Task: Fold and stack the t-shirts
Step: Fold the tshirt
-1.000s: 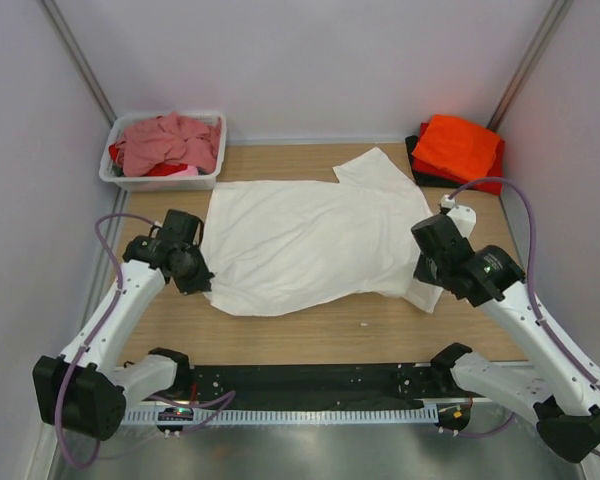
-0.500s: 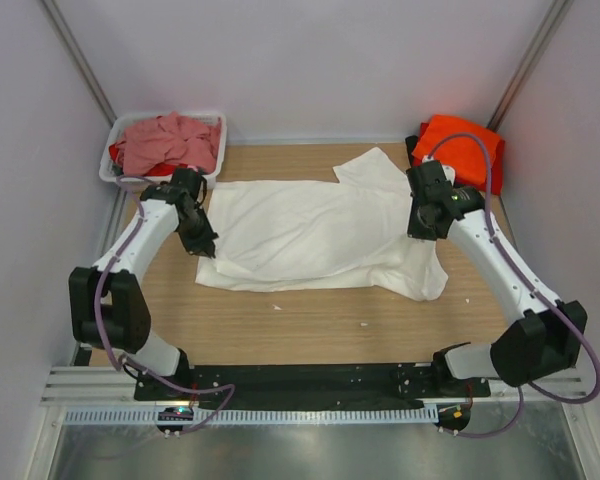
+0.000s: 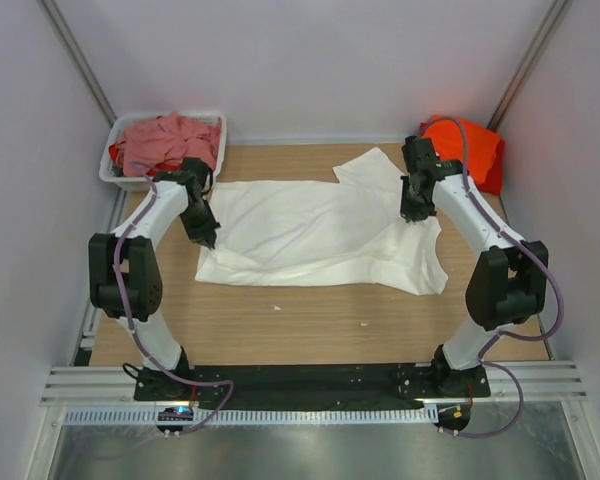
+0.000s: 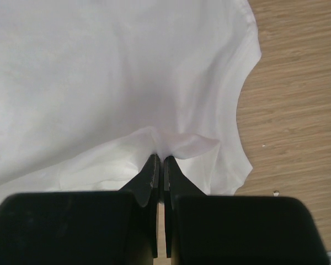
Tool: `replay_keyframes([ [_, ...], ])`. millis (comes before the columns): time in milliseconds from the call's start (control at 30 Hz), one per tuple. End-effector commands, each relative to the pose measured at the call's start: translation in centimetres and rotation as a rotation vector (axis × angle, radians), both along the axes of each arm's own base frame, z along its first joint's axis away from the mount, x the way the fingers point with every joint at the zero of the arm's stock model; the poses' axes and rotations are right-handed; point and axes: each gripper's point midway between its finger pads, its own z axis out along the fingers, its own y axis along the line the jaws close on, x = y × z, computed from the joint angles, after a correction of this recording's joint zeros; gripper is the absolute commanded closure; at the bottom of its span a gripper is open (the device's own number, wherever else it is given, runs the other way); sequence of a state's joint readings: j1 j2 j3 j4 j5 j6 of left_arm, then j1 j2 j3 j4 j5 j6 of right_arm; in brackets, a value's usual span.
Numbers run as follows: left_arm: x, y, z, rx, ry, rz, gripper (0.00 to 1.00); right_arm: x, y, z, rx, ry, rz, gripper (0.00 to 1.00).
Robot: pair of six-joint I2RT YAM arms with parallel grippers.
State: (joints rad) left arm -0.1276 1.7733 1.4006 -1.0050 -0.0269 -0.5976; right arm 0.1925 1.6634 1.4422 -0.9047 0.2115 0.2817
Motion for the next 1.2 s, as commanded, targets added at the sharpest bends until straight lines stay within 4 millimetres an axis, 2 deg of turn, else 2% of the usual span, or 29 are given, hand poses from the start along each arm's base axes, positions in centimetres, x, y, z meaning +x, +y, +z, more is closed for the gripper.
replay_keyframes([
  [0,1.2,1.5,0.9,0.062,-0.025,0.031,1.0,2.5,-0.6,1.4,-0.041,-0.065,0.004,0.99],
  [133,1.4,2.0,-0.3,0.05,0.015,0.067,1.0,4.0,-1.5,0.3,-0.097,-0.032,-0.009,0.99],
  [167,1.4,2.2,-0.5,0.046,0.023,0.077,1.0,4.3,-1.6,-0.8,-0.109,-0.006,-0.008,0.99],
  [233,1.7,2.3,-1.2,0.047,0.043,0.09,1.0,5.3,-1.7,-1.2,-0.12,-0.008,0.006,0.99],
  [300,1.7,2.6,-1.8,0.055,0.06,0.107,1.0,6.1,-1.5,-2.7,-0.126,0.02,0.024,0.96],
  [433,1.8,3.0,-3.3,0.054,0.094,0.13,1.0,8.4,-1.2,-3.3,-0.136,0.012,0.049,0.88],
  [567,2.2,3.4,-3.2,0.057,0.087,0.148,1.0,10.6,-1.8,-2.5,-0.172,-0.064,0.044,0.82],
  [633,2.1,3.6,-2.8,0.063,0.077,0.157,1.0,11.7,-2.0,-1.1,-0.19,-0.125,0.038,0.74],
  [667,2.2,4.0,-2.1,0.069,0.057,0.168,1.0,11.8,-2.5,-0.4,-0.214,-0.145,0.025,0.61],
  [700,2.1,4.1,-1.9,0.075,0.049,0.173,0.94,12.1,-2.6,0.6,-0.219,-0.184,0.015,0.49],
  [733,2.0,4.4,-1.6,0.085,0.041,0.178,0.81,11.7,-2.8,1.5,-0.221,-0.21,0.003,0.32],
  [767,1.9,4.9,-0.5,0.097,0.007,0.193,0.71,11.4,-3.0,2.4,-0.218,-0.242,-0.019,0.24],
  [800,1.8,5.0,0.0,0.099,-0.012,0.198,0.61,10.8,-3.4,2.0,-0.224,-0.249,-0.04,0.18],
  [833,1.1,5.1,0.0,0.102,-0.014,0.2,0.43,10.0,-3.6,4.1,-0.216,-0.298,-0.063,0.12],
  [867,0.3,5.1,0.5,0.101,-0.036,0.208,0.29,8.8,-4.1,3.3,-0.212,-0.285,-0.108,0.08],
  [900,0.6,5.1,1.6,0.095,-0.077,0.211,0.29,7.9,-4.4,3.6,-0.199,-0.291,-0.14,0.08],
  [933,-0.2,5.2,1.2,0.097,-0.079,0.215,0.22,6.8,-4.7,3.7,-0.175,-0.293,-0.17,0.05],
  [967,-0.7,5.2,1.4,0.096,-0.086,0.222,0.2,5.5,-4.9,5.3,-0.124,-0.336,-0.207,0.03],
  [1000,-1.1,5.2,2.5,0.087,-0.13,0.228,0.19,3.6,-4.9,3.5,-0.024,-0.302,-0.251,0.02],
  [1033,-2.1,5.1,1.8,0.085,-0.12,0.231,0.18,2.6,-4.8,3.2,0.034,-0.307,-0.274,0.02],
  [1067,-2.7,5.0,1.9,0.076,-0.131,0.233,0.19,1.5,-4.7,5.0,0.109,-0.382,-0.289,0.02],
  [1100,-3.0,4.6,2.5,0.046,-0.162,0.242,0.19,-0.8,-4.5,2.0,0.158,-0.325,-0.338,0.02],
  [1133,-3.2,4.3,2.4,0.026,-0.185,0.248,0.2,-2.0,-4.1,1.3,0.223,-0.309,-0.351,0.02],
  [1167,-4.4,3.9,1.1,0.008,-0.162,0.249,0.21,-3.0,-3.8,2.2,0.261,-0.357,-0.355,0.02],
])
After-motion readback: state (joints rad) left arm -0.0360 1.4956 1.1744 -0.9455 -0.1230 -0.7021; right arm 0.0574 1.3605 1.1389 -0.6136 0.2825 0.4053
